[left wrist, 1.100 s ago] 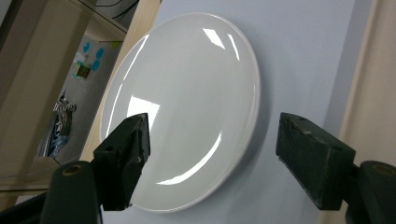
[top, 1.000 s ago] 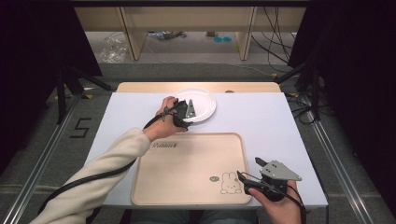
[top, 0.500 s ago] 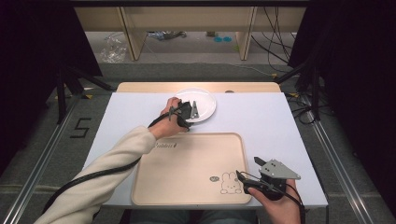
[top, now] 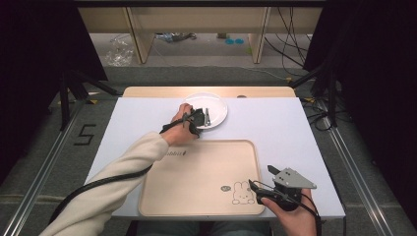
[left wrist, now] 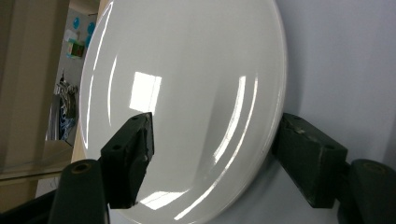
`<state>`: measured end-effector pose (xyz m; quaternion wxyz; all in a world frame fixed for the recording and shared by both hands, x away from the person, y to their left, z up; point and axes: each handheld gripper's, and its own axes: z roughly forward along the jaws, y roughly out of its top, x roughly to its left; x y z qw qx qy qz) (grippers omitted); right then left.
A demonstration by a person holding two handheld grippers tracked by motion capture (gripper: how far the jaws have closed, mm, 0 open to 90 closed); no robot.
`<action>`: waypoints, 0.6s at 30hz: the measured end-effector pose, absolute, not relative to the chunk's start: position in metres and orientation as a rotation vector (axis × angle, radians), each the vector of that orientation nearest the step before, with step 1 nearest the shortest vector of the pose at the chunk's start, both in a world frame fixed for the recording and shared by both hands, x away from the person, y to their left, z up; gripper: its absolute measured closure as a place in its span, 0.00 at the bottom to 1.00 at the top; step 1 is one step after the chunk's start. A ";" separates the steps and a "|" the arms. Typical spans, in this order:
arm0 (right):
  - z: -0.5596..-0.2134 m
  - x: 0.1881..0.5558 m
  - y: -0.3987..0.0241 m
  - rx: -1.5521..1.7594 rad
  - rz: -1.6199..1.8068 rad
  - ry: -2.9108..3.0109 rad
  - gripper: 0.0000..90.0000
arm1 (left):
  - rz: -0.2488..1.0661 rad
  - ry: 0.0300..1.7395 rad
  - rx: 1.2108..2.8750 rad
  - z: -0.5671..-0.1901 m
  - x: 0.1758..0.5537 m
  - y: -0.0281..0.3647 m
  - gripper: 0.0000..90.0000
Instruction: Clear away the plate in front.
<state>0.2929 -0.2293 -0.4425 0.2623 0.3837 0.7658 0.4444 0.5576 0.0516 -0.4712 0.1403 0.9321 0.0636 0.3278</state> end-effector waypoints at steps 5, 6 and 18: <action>-0.443 0.293 -0.229 1.039 1.203 2.074 0.25 | 0.958 0.154 2.702 -0.474 0.556 0.049 0.37; -0.443 0.293 -0.229 1.045 1.204 2.077 0.25 | 0.957 0.142 2.700 -0.475 0.556 0.047 0.40; -0.443 0.292 -0.228 1.047 1.202 2.090 0.25 | 0.869 0.107 2.753 -0.478 0.551 0.043 0.80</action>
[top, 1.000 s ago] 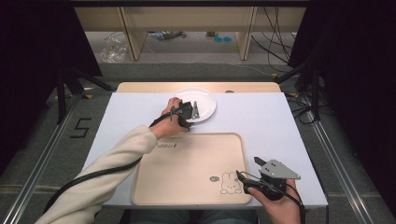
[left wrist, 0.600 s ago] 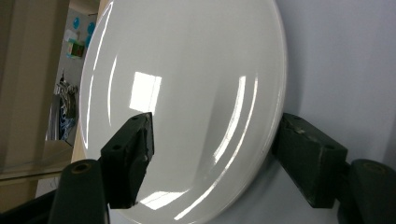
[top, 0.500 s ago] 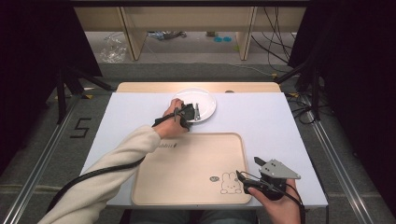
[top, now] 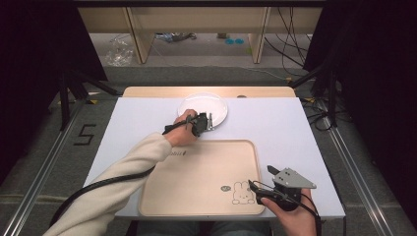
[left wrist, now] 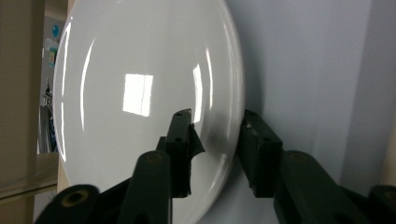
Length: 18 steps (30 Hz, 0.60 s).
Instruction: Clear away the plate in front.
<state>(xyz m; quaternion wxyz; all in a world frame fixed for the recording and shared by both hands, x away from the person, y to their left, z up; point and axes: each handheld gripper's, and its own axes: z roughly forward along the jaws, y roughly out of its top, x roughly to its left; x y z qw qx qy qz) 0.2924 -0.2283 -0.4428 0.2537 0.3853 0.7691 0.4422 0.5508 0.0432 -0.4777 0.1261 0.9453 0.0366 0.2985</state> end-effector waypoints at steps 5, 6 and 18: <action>-0.443 0.293 -0.228 1.047 1.200 2.092 0.25 | 0.903 0.099 2.761 -0.479 0.548 0.041 0.83; -0.443 0.292 -0.229 1.050 1.196 2.091 0.25 | 0.913 0.087 2.766 -0.479 0.548 0.040 0.84; -0.444 0.293 -0.229 1.055 1.207 2.092 0.25 | 1.117 -0.034 2.793 -0.474 0.536 0.029 0.95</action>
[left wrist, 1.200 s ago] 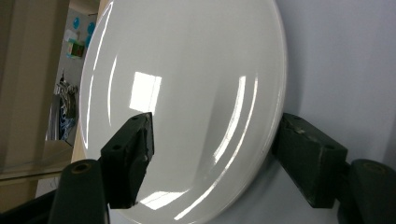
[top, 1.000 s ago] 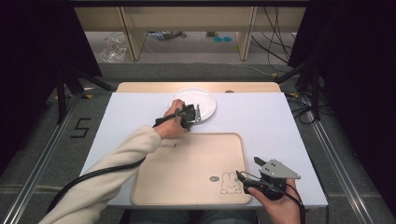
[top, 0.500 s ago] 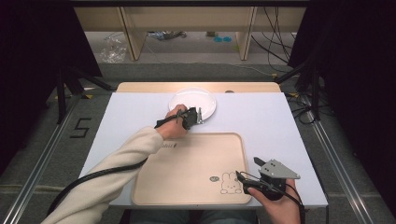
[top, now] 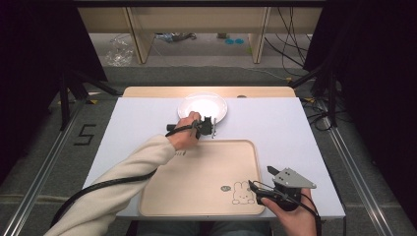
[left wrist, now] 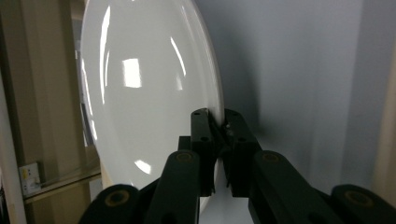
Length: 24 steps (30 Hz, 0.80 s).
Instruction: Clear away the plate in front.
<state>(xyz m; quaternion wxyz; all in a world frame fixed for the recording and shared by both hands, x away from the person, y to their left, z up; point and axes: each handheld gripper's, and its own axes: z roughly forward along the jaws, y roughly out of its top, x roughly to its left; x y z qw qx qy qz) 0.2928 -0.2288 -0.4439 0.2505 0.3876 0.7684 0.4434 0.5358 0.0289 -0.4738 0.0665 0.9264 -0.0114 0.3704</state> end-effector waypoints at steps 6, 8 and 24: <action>-0.444 0.293 -0.229 1.046 1.200 2.091 0.25 | 1.162 0.015 2.731 -0.454 0.538 0.034 0.98; -0.444 0.293 -0.229 1.042 1.198 2.090 0.25 | 1.157 0.012 2.728 -0.452 0.539 0.035 0.98; -0.443 0.293 -0.230 1.057 1.189 2.086 0.25 | 1.192 0.003 2.685 -0.451 0.535 0.039 0.98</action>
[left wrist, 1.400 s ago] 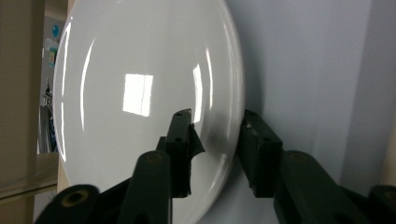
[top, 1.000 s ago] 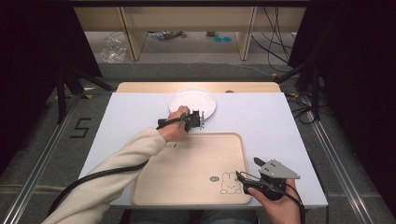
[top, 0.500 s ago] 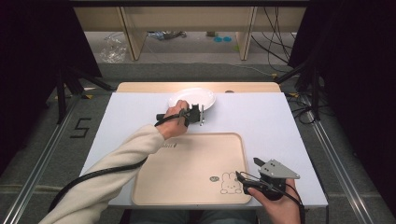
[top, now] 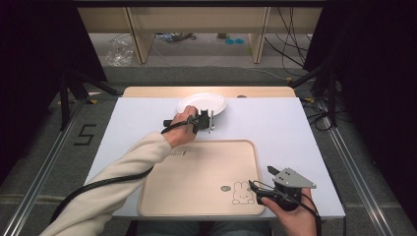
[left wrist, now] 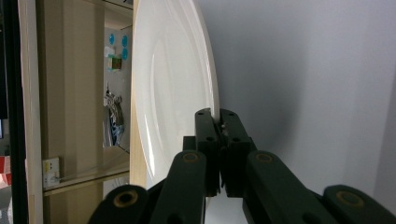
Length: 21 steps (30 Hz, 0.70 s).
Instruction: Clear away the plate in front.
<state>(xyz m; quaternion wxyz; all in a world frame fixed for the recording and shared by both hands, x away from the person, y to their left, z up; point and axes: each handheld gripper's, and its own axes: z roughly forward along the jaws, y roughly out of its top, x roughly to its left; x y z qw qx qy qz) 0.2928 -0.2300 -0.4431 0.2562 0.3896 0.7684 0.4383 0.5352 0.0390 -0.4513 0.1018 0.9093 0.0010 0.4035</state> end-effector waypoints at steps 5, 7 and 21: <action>-0.443 0.293 -0.230 1.057 1.190 2.086 0.25 | 1.209 0.001 2.672 -0.450 0.533 0.040 0.98; -0.443 0.293 -0.230 1.057 1.192 2.085 0.25 | 1.210 0.016 2.663 -0.449 0.532 0.040 0.98; -0.443 0.293 -0.230 1.054 1.197 2.077 0.25 | 1.249 -0.015 2.630 -0.438 0.524 0.047 0.98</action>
